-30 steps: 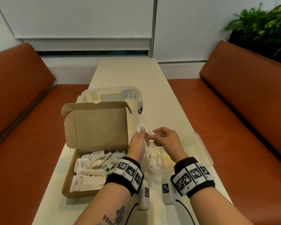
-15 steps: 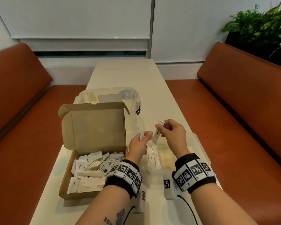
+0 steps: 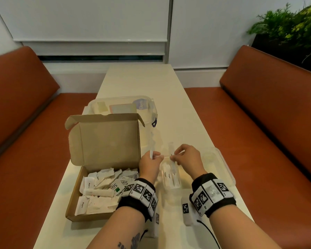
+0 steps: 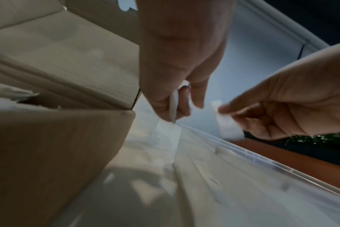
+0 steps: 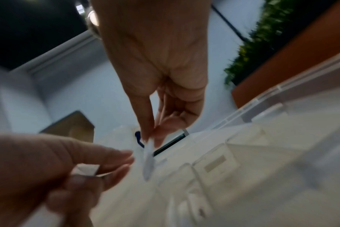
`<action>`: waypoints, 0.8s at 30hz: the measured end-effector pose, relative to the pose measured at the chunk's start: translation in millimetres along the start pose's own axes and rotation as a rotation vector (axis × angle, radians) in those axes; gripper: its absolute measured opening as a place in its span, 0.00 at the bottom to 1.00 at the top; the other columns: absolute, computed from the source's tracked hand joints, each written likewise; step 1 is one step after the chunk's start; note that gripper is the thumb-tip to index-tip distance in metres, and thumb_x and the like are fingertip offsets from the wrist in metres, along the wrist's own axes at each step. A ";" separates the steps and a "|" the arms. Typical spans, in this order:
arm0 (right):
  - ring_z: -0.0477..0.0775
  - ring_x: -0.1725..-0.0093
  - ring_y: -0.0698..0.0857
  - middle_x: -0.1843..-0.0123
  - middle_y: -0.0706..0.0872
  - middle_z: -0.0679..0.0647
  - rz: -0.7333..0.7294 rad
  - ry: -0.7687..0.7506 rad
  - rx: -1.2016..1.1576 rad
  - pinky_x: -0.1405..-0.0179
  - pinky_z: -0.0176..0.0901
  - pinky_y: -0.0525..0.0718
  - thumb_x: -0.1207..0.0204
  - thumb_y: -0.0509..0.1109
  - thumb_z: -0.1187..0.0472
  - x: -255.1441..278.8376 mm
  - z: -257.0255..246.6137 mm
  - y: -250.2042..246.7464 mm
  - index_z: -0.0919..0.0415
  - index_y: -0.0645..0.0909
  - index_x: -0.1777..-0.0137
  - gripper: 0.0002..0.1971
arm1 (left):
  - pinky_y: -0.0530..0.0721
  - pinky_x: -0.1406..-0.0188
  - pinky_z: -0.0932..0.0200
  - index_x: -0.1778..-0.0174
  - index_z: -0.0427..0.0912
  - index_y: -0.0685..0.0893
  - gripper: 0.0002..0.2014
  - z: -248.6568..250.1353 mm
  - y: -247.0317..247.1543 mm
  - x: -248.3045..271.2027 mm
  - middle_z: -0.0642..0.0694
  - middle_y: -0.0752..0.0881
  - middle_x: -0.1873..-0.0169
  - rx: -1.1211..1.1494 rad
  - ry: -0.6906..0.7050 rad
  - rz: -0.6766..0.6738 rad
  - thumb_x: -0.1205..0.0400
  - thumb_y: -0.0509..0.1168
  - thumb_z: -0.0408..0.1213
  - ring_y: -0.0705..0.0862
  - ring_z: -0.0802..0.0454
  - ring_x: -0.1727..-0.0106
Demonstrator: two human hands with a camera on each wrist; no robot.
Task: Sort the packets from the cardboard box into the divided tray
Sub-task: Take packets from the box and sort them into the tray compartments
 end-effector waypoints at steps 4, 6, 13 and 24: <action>0.53 0.57 0.85 0.61 0.87 0.51 -0.061 -0.053 0.410 0.61 0.40 0.78 0.30 0.71 0.64 3.8 6.7 19.6 0.57 0.81 0.63 0.03 | 0.75 0.56 0.60 0.54 0.42 0.81 0.05 -14.5 -0.7 -2.7 0.49 0.82 0.60 -0.137 -0.079 0.006 0.22 0.71 0.36 0.81 0.50 0.55; 0.55 0.54 0.85 0.58 0.88 0.53 -0.089 -0.091 0.523 0.61 0.41 0.77 0.28 0.67 0.65 4.9 10.2 29.1 0.57 0.82 0.60 0.04 | 0.76 0.54 0.59 0.57 0.42 0.82 0.04 -17.8 0.5 -2.9 0.46 0.84 0.58 -0.160 -0.084 -0.006 0.22 0.71 0.35 0.82 0.49 0.53; 0.57 0.44 0.81 0.51 0.88 0.57 -0.161 -0.239 0.776 0.52 0.44 0.77 0.22 0.61 0.64 3.1 13.4 42.4 0.61 0.84 0.49 0.10 | 0.76 0.55 0.60 0.58 0.41 0.84 0.02 -17.6 0.9 -6.3 0.42 0.88 0.53 -0.193 -0.100 -0.018 0.22 0.71 0.34 0.84 0.47 0.50; 0.58 0.34 0.70 0.39 0.78 0.53 -0.287 -0.294 0.964 0.43 0.44 0.77 0.28 0.74 0.52 4.4 14.3 35.3 0.43 0.81 0.35 0.21 | 0.76 0.59 0.62 0.58 0.40 0.84 0.02 -13.3 0.1 -5.0 0.44 0.86 0.58 -0.235 -0.070 -0.034 0.22 0.71 0.34 0.82 0.50 0.57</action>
Point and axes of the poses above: each hand's wrist, its own x-axis away from the middle knuckle, its own y-axis out of the palm, z = x × y, the point moved 5 cm from there along -x, towards the middle knuckle
